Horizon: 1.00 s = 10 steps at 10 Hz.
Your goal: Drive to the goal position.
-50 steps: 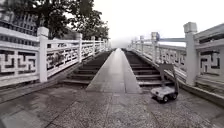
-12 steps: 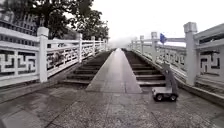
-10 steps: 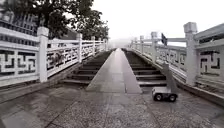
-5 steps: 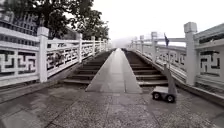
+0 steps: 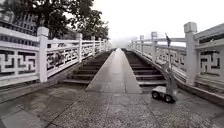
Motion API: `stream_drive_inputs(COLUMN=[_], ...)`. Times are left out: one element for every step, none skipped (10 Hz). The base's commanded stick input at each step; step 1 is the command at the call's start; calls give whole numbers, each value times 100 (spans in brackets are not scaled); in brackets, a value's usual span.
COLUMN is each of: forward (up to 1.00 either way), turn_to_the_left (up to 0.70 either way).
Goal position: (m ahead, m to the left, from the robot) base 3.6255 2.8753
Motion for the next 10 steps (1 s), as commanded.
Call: stream_drive_inputs(forward=[3,3,3,3,3,3,3,3,3,3], turn_to_the_left=[1,1,1,1,1,1,1,1,1,1])
